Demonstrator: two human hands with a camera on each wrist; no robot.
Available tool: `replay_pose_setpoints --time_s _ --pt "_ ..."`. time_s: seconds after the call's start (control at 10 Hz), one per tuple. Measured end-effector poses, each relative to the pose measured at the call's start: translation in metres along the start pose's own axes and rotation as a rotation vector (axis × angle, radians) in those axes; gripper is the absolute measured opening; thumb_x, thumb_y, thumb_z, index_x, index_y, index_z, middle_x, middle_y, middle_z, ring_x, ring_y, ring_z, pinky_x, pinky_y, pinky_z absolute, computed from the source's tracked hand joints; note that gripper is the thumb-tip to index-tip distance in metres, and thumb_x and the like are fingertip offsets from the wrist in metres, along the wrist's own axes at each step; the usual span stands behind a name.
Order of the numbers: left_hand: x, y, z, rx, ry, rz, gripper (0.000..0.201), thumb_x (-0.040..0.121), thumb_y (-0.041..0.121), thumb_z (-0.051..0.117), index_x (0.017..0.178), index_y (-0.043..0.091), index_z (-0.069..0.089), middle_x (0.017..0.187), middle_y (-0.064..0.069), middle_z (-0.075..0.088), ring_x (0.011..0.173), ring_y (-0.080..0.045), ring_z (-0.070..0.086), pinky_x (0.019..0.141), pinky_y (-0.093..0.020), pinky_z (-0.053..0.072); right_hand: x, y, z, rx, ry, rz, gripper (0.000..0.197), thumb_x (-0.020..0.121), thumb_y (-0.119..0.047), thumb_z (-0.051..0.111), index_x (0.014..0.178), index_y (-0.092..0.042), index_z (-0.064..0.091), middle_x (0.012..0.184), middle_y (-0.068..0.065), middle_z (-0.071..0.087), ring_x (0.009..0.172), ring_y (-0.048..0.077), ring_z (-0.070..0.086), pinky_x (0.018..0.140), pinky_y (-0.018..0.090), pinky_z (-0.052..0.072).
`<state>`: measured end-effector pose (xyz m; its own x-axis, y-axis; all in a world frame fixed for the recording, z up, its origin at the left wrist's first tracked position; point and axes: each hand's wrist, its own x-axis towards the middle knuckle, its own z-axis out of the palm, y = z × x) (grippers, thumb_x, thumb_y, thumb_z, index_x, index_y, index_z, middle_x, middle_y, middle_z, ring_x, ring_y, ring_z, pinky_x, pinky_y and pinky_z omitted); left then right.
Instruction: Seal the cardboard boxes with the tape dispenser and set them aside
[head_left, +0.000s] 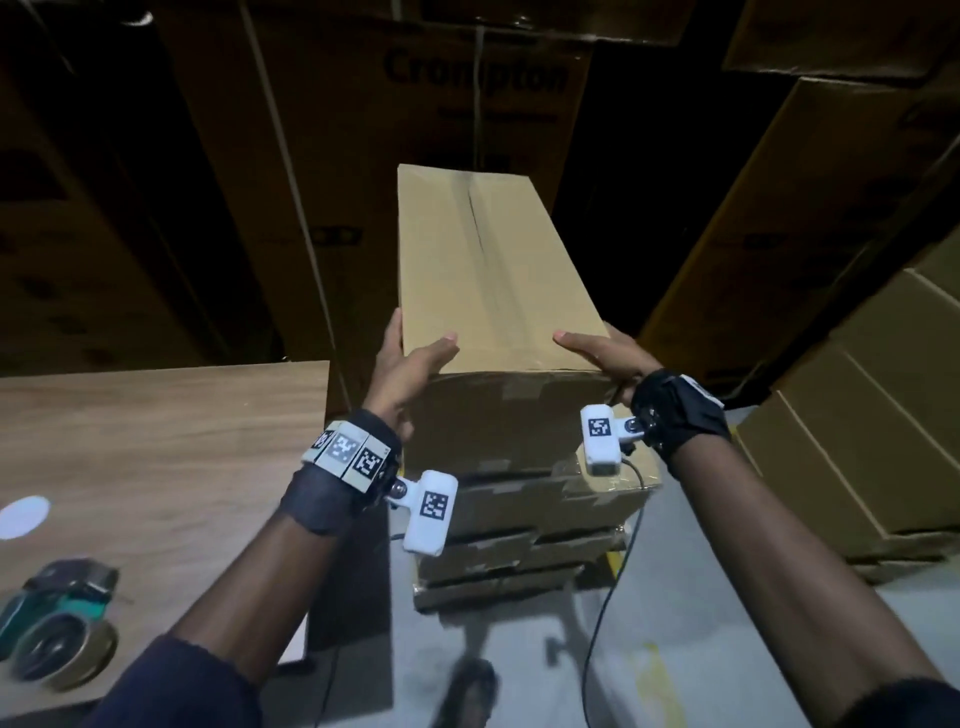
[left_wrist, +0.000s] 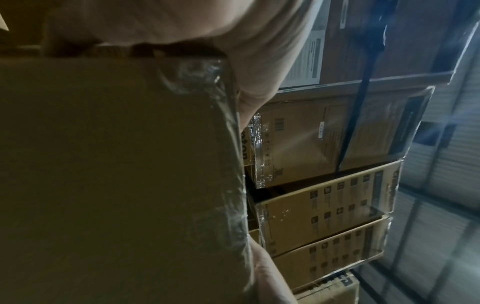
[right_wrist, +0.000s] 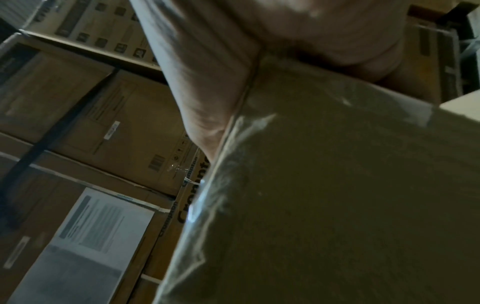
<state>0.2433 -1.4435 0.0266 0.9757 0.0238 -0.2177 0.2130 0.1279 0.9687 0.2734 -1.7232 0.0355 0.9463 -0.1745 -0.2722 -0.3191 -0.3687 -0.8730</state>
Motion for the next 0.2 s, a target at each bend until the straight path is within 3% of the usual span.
replay_pose_setpoints --time_s 0.1,0.2 --pt "-0.011 0.006 -0.016 0.049 -0.008 -0.043 0.082 0.081 0.046 0.083 0.152 0.035 0.043 0.141 0.003 0.062 0.126 -0.022 0.061 0.110 -0.049 0.044 -0.029 -0.020 0.006 -0.304 0.171 -0.037 0.071 0.084 -0.055 0.077 0.142 -0.020 0.055 0.140 0.007 0.060 0.126 0.031 0.057 0.106 0.043 0.047" --pt "-0.020 0.016 -0.032 0.117 0.045 -0.030 0.070 0.083 0.051 0.080 0.145 0.033 0.053 0.138 0.002 0.063 0.124 -0.021 0.060 0.105 -0.047 0.046 -0.055 -0.039 0.014 -0.645 0.423 -0.104 0.077 0.086 -0.060 0.071 0.148 -0.023 0.045 0.144 0.013 0.055 0.130 0.040 0.051 0.106 0.054 0.043"
